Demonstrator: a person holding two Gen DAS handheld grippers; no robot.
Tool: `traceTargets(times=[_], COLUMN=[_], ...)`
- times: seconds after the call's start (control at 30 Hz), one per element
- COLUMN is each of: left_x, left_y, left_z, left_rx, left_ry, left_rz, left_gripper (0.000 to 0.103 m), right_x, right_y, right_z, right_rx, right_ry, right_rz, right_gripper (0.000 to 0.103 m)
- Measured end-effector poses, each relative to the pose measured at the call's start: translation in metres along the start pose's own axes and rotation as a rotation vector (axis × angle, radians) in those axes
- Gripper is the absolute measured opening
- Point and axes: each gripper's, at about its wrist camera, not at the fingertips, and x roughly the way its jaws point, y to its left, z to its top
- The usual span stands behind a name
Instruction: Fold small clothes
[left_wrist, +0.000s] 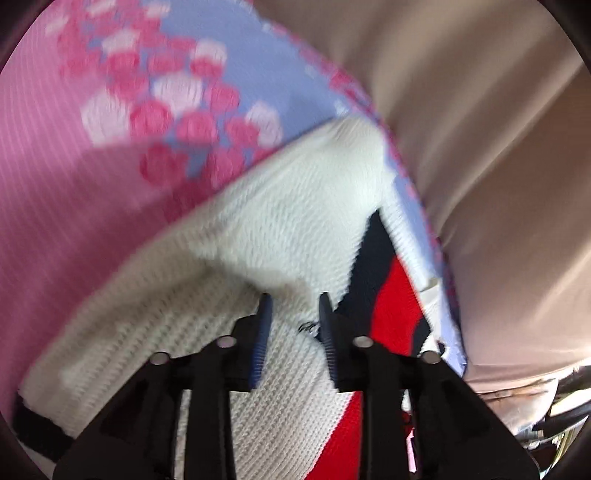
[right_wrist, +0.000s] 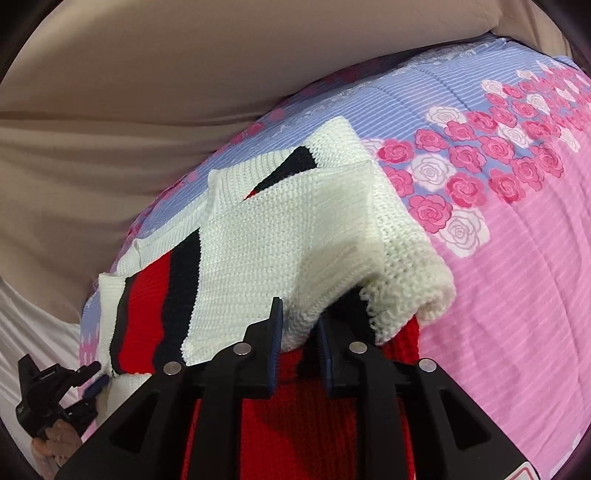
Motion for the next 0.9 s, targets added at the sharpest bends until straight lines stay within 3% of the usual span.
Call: traceTargets(times=[0.07,0.17,0.33,0.5,0.67,0.8,0.9], left_x=[0.006,0.005,-0.007,0.003,-0.009,-0.032,-0.053], left_y=[0.003,0.004,0.006,0.0,0.003,0.007,0.019], left_z=[0.003,0.016,0.033,0.023,0.012,-0.006,-0.026], left_rx=[-0.032,-0.049,0.015,0.082,0.116,0.205,0.261], left_ry=[-0.03,-0.097,-0.183,-0.152,-0.108,-0.116,-0.125], left_rz=[-0.007,0.0,0.067,0.089,0.05,0.076,0.111], left_gripper=[0.025,0.009,0.009,0.011,0.013,0.017,0.027], right_x=[-0.002,-0.01,-0.03,-0.028,-0.057,-0.072,-0.085], right_y=[0.005,0.005,-0.019,-0.018,-0.037,-0.058,-0.061], right_z=[0.001,-0.004,-0.019,-0.02,-0.039,-0.062,-0.085], right_rx=[-0.022,-0.062,-0.029,-0.037,-0.001,0.001,-0.022], right_ry=[-0.006,-0.024,-0.052,-0.045,-0.074,-0.019,0.028], right_rz=[-0.006,-0.032,-0.037,-0.055,-0.074,-0.112,-0.105], right_gripper=[0.029,0.034,0.033,0.034,0.047,0.047,0.048])
